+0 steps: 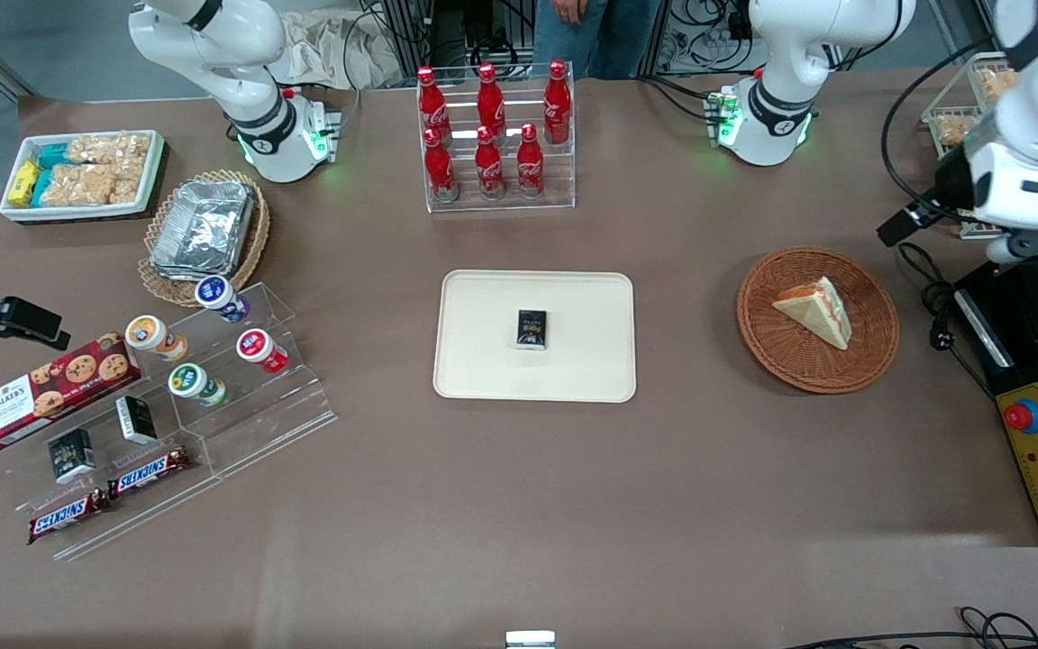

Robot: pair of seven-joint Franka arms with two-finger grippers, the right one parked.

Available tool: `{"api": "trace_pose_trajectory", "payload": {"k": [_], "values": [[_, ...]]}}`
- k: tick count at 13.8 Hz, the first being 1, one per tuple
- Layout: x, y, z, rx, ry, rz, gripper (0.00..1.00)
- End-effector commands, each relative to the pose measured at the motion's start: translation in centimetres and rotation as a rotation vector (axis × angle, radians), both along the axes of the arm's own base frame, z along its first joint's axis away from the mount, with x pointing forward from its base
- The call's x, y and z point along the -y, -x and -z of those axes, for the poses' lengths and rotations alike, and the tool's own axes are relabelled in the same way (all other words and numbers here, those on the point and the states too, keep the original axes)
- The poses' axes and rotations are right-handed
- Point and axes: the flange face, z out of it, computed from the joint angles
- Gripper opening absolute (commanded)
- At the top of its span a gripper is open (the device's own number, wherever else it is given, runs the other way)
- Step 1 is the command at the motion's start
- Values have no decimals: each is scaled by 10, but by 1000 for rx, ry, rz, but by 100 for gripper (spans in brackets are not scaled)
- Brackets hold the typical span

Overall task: Place sandwich from basket to tray
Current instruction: 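Move the left gripper over the wicker basket and lower onto the sandwich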

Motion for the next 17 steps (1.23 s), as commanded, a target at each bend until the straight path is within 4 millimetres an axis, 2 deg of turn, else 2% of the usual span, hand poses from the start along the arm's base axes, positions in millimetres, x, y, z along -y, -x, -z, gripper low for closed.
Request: {"api": "trace_pose_trajectory", "payload": {"k": [1,3,4,5,8,11,14,15,17], "values": [[-4,44,21,53,-9,-30,100],[-3,40,32,45,-13,-46,100],[-2,39,45,44,-13,-47,100],[0,36,66,47,-13,-59,100],[6,16,154,21,-37,-132,100],[5,-2,226,-44,-71,-191,100],[1,0,263,-38,-86,-221,100],[-6,2,274,-40,-87,-249,100],[-14,2,287,-34,-88,-292,100]]}}
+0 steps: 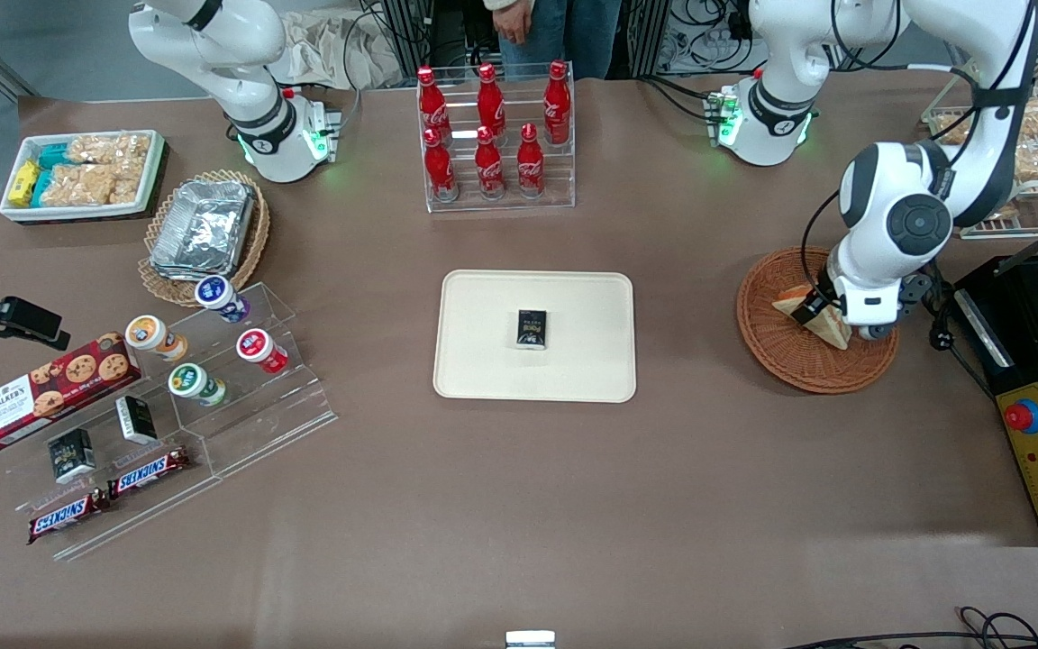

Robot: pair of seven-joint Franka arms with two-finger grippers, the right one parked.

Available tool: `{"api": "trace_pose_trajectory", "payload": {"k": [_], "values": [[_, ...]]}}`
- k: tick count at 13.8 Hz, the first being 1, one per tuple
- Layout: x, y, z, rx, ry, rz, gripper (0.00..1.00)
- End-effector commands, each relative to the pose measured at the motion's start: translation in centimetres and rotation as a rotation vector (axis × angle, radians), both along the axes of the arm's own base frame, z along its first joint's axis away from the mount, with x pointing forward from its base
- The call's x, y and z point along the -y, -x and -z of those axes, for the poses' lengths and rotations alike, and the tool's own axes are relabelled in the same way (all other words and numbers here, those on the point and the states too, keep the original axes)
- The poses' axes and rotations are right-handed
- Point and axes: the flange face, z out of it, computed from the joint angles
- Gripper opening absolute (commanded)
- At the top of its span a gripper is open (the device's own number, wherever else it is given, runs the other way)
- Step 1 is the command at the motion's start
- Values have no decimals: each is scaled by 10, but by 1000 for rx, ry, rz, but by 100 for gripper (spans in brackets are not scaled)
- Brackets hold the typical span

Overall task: Place sandwich from basket to tray
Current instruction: 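Close the left gripper on the wrapped sandwich and lift it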

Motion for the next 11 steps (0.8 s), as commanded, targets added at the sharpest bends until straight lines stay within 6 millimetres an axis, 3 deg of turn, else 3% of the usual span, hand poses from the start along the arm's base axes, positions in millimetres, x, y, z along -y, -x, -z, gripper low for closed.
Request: {"api": "trace_pose_trajectory", "payload": {"k": [1,2,3,5,6,7,8,11], "values": [[-7,2,15,27,-22,-56,100],[-7,0,24,40,-24,-76,99],[-6,-2,31,47,-26,-90,88],[-6,-2,37,45,-31,-110,47],[-6,-3,36,48,-30,-112,15],[-5,-4,31,58,-27,-109,0],[-2,-8,17,77,-22,-100,0],[28,-21,-71,107,-1,43,0]]}}
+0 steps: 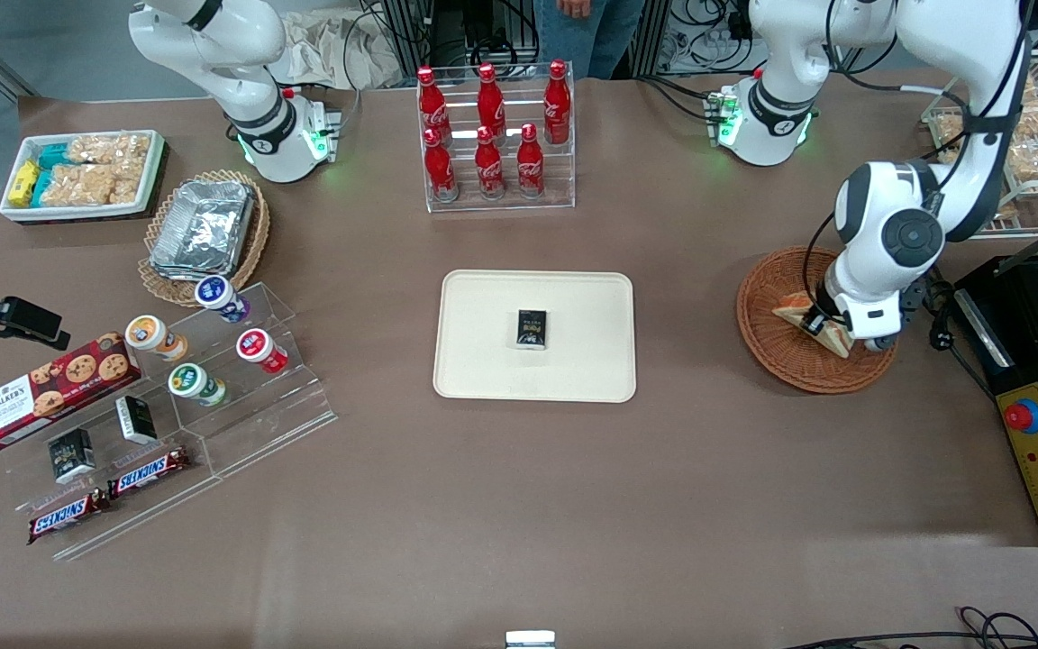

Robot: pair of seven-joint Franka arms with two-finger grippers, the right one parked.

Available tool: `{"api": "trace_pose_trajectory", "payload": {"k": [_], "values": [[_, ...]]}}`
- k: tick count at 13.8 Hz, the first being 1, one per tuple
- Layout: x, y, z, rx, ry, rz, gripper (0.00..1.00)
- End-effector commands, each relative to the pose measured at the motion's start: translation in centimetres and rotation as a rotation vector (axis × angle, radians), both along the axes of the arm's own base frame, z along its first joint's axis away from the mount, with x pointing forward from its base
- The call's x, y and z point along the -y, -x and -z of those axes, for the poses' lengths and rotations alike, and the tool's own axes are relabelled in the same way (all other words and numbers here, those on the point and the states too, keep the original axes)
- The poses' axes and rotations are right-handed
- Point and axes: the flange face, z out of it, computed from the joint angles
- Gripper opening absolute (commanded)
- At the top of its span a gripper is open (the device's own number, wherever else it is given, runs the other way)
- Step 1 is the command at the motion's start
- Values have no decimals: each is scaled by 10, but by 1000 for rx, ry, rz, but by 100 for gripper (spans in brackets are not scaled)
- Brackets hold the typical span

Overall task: Place sandwich from basket to tray
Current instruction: 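Carry the sandwich with the left gripper over to the white tray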

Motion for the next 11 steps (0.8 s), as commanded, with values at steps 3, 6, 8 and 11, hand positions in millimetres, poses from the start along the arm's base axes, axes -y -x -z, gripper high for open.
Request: {"api": "trace_pose_trajectory", "payload": {"k": [3,6,8,11], "values": [[110,-18,-124,-13,18,335,0],[190,-2,-129,38,171,689,0],[241,12,-105,37,211,765,0],[272,14,-46,14,245,808,0]]}}
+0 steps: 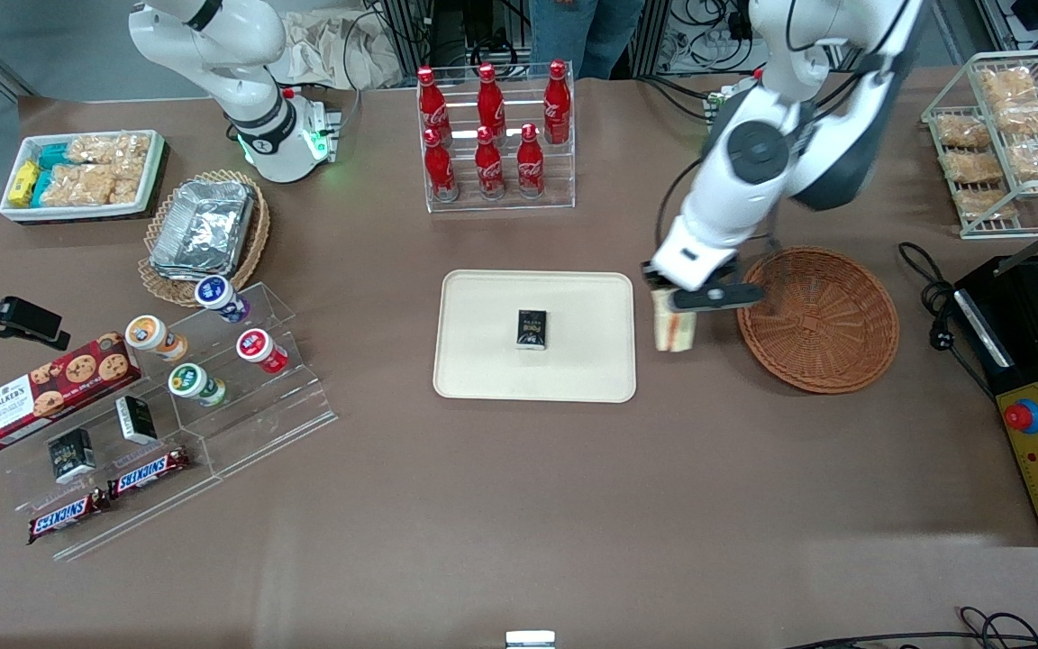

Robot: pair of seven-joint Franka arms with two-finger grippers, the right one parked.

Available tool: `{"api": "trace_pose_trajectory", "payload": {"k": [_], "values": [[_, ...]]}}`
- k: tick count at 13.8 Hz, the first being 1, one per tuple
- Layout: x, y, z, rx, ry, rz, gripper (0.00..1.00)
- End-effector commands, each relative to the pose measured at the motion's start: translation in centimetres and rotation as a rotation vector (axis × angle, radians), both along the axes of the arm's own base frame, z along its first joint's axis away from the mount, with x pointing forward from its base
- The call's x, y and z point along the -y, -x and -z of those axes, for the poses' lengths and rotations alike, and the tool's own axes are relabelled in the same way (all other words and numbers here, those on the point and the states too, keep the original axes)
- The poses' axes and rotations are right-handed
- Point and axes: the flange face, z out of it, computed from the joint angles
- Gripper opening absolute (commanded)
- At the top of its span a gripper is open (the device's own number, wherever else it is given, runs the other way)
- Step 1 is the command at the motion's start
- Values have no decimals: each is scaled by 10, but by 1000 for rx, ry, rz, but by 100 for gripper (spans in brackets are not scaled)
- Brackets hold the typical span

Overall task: Place sandwich from basket to tray
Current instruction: 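Carry the sandwich with the left gripper over to the white tray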

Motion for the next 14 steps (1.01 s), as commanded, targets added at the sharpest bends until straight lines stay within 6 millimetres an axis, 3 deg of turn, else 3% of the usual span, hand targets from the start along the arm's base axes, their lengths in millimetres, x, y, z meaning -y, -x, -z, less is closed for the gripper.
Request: {"api": "trace_pose_trajectory", "payload": {"k": [1,5,12,13,14], "values": [[18,-6,50,-34,25,54,0],[41,3,96,-28,-1,119,0],[72,-1,137,-20,-65,89,0],[74,-2,139,-7,-78,95,16],[73,-3,142,1,-89,110,75]]}}
